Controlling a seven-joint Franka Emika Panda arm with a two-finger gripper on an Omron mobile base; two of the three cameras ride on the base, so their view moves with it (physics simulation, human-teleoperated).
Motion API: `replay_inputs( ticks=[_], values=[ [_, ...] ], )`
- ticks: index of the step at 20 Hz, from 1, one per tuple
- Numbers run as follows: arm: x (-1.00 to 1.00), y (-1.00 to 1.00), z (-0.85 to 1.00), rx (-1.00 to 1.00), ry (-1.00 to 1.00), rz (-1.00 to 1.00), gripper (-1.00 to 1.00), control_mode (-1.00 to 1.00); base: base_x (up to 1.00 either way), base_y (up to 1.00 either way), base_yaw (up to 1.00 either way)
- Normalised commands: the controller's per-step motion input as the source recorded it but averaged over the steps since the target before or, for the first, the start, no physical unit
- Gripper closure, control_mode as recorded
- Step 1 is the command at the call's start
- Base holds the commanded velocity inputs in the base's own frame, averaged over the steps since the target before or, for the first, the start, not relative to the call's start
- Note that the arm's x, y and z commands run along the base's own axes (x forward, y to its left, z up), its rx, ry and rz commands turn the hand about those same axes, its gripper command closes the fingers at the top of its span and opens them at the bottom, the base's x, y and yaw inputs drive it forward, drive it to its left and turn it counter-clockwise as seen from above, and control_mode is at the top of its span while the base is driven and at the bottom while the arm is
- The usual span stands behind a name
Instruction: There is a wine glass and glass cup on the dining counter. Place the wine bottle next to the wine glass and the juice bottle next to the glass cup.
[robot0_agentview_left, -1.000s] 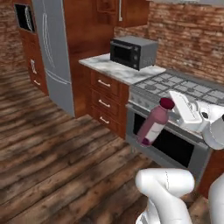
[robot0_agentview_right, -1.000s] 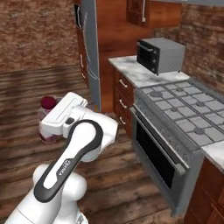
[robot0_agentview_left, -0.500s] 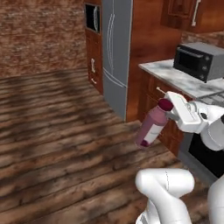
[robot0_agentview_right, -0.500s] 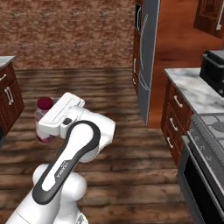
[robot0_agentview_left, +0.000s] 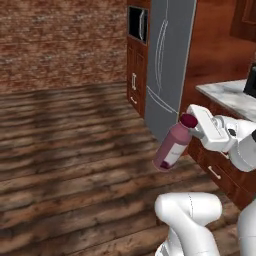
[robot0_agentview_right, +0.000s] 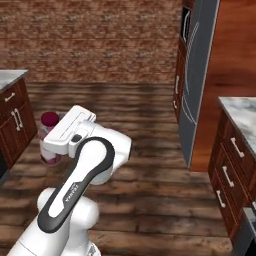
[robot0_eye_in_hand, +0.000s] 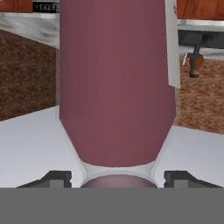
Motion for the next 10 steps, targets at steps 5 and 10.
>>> replay_inputs(
  ticks=[5,10],
  values=[
    [0.0,0.0,0.0,0.0,0.0,0.0,1.0,1.0,1.0,0.0,0.21],
    [0.0,0.0,0.0,0.0,0.0,0.0,1.0,1.0,1.0,0.0,0.18]
  ],
)
